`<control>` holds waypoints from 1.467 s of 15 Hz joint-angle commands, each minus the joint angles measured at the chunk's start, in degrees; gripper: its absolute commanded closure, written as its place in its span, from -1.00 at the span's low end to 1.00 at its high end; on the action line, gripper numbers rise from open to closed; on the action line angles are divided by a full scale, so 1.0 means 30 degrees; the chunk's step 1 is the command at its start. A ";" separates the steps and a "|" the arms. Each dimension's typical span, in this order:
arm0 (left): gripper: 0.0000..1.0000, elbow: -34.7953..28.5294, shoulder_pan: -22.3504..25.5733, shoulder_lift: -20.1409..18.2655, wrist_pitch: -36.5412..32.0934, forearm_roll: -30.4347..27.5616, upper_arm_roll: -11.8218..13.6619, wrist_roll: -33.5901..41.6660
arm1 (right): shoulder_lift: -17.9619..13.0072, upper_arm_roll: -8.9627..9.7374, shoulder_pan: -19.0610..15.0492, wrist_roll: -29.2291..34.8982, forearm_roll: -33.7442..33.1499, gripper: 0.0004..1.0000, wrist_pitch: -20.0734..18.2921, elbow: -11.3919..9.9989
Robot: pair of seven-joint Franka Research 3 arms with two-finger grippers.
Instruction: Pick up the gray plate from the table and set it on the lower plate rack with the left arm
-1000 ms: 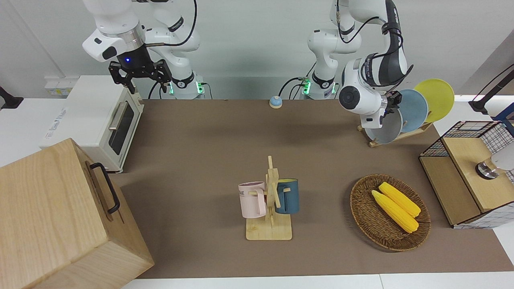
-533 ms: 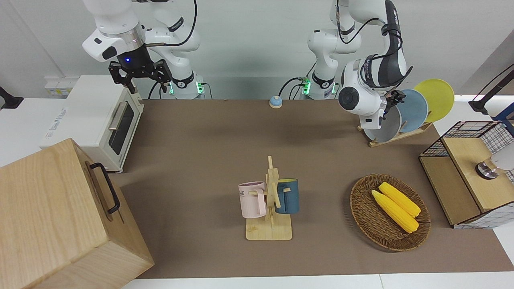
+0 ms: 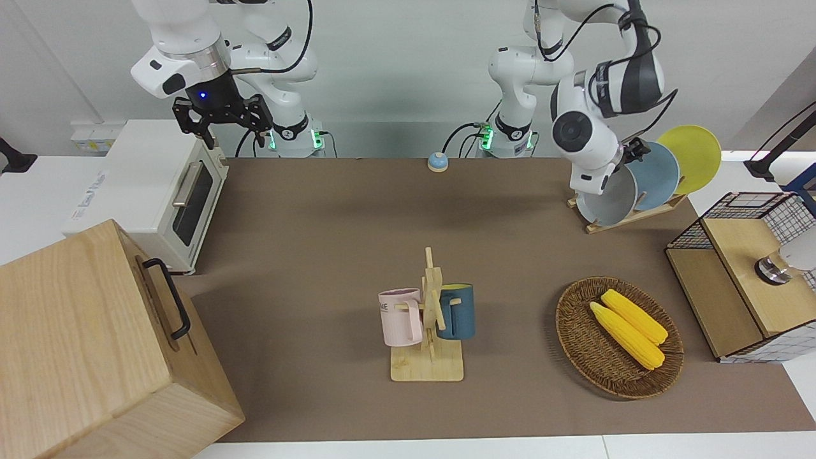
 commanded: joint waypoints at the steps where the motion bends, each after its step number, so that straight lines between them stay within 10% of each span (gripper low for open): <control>1: -1.00 0.2698 0.0167 -0.0260 -0.1509 -0.3237 0.0256 0.3461 | -0.0042 0.0342 -0.0476 0.0178 0.0363 -0.98 -0.0294 0.0139; 11: -1.00 0.4841 0.0840 -0.0348 -0.0460 -1.1240 0.0491 0.4580 | -0.0042 0.0342 -0.0476 0.0178 0.0363 -0.98 -0.0294 0.0139; 22: -1.00 0.7653 0.1367 -0.0202 0.1681 -1.2357 0.0462 0.5548 | -0.0042 0.0342 -0.0476 0.0178 0.0363 -0.98 -0.0294 0.0139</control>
